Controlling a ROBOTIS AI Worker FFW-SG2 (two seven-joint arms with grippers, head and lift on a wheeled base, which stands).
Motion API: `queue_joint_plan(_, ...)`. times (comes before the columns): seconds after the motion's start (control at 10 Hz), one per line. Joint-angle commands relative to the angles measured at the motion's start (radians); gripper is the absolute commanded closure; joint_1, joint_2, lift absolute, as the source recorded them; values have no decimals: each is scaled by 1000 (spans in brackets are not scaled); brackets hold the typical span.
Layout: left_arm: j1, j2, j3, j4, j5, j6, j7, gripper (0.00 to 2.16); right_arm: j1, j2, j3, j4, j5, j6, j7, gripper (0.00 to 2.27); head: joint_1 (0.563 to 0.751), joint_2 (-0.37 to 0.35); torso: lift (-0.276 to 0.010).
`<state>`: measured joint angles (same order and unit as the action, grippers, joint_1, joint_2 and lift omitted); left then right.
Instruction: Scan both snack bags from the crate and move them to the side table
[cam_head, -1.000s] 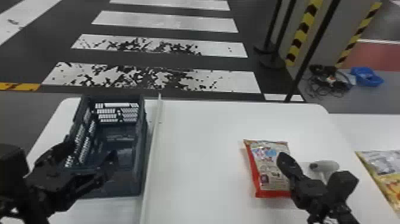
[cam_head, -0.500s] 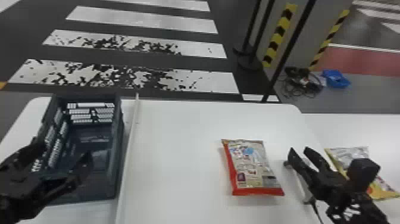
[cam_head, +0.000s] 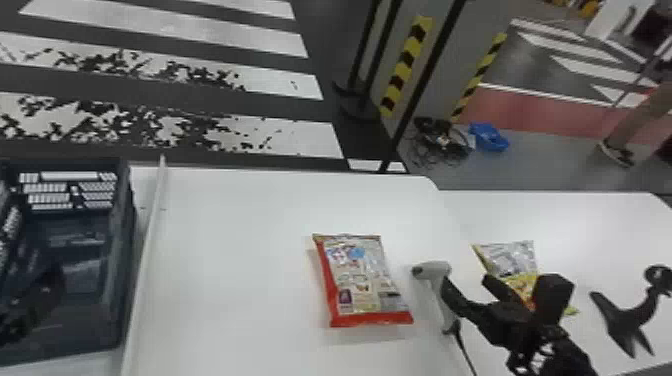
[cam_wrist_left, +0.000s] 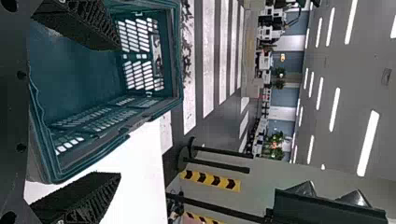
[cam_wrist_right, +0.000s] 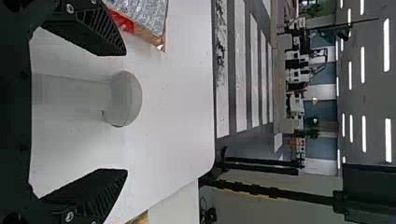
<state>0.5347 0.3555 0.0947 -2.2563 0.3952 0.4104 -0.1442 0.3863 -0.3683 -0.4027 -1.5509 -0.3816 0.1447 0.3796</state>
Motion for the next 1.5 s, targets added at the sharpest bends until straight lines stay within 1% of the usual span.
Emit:
queue_joint_plan(0.0,-15,3,-4,11,8,0,0,19,-12,-3,19,41,-2,-1,13,76,695,-337,-95)
queue_joint_plan(0.2,-19,11,-3,18,13,0,0,19,-50,-11,41,100,0,2,35,76,695,-328,-95)
queue_joint_plan(0.5,-47,14,-4,54,25,-3,0,19,-129,-27,85,189,21,17,47,103,695,-310,-95)
queue_joint_plan(0.6,-52,16,-6,58,27,-3,0,19,-152,-37,99,210,32,57,50,292,695,-301,-95)
queue_joint_plan(0.7,-53,20,-4,61,28,-6,0,19,-167,-50,122,230,32,79,56,630,695,-297,-95)
queue_joint_plan(0.8,-53,22,-4,61,31,-9,0,19,-185,-54,125,252,32,112,54,1700,695,-292,-95)
queue_joint_plan(0.9,-53,20,-4,61,33,-12,0,19,-192,-60,127,267,40,122,61,2202,695,-291,-95)
queue_joint_plan(1.1,-53,19,-4,64,34,-18,0,19,-179,-60,120,264,35,57,61,2240,695,-295,-95)
queue_joint_plan(1.2,-53,16,-7,67,34,-25,0,19,-167,-60,111,252,33,54,54,2240,695,-297,-95)
queue_joint_plan(1.4,-53,13,-9,67,34,-25,-2,19,-116,-60,74,164,15,72,28,2240,695,-307,-95)
